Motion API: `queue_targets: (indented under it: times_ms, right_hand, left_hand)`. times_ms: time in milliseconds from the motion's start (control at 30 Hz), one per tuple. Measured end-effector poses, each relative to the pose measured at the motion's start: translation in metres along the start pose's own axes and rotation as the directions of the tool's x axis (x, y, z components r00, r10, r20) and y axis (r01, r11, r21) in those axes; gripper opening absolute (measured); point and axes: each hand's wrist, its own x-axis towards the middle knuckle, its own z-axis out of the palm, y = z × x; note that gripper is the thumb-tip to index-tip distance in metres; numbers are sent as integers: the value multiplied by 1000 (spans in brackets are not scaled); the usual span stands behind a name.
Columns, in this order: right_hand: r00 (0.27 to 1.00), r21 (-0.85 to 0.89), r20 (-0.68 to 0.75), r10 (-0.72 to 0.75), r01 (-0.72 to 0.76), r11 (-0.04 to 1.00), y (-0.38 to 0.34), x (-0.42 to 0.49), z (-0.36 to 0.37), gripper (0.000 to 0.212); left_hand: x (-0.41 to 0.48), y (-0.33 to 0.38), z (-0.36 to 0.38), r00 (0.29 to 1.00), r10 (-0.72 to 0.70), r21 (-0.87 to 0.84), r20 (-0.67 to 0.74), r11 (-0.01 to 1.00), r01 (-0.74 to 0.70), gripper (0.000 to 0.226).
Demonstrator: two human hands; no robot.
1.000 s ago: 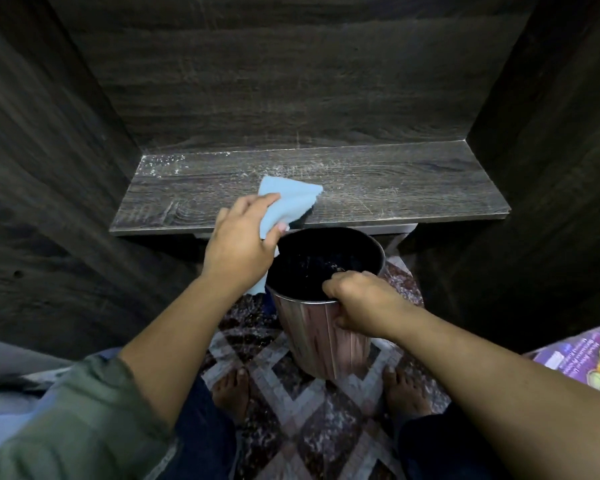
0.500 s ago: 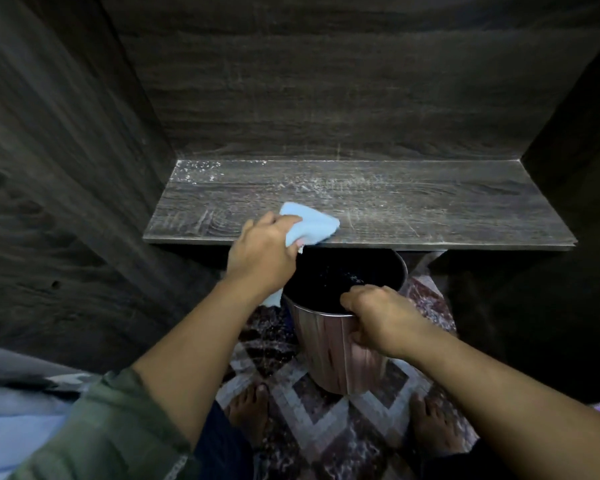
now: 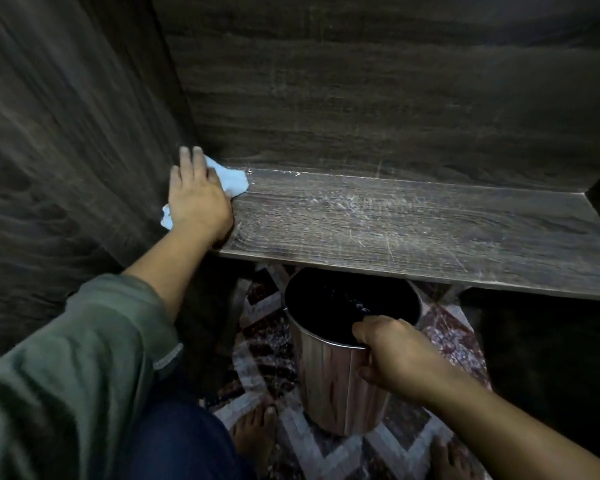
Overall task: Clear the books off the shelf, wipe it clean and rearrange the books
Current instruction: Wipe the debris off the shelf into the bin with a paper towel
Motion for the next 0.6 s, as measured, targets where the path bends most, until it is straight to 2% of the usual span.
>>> queue_targets:
  times_ms: [67,133,233,333,400,467,533,600]
  right_hand:
    - [1000,4,12,11,-11,1000,1,-2,-1,30]
    - [1000,8,17,19,-20,1000,3,-4,-2,29]
    - [999,20,27,22,-22,1000,5,-6,-2,28]
    - [999,21,30,25,-26,999,7,-8,-2,26]
    - [999,29,27,22,-23,999,7,-9,-3,24]
    - [1000,41,25,18,-19,999,6,-9,-4,23]
    - [1000,49,25,13,-14,999,5,-9,-5,25]
    - [1000,45,20,7,-8,999,5,-9,-5,25]
  left_hand:
    - [2,-1,12,996,46,-161,82,986,-32,66]
    - [-1,1,17,992,-12,-341,122,939,53,70]
    - [-4,12,11,978,-124,-393,165,901,181,67]
    - [-17,34,-3,984,-117,-372,135,914,160,54]
    - [-33,55,-9,993,-43,-456,109,886,88,47]
    - [-51,79,-12,999,29,-597,34,802,-3,43]
    - [-58,94,-12,999,-6,-707,-35,707,-20,43]
    - [-49,92,-14,989,-128,-763,-76,646,25,45]
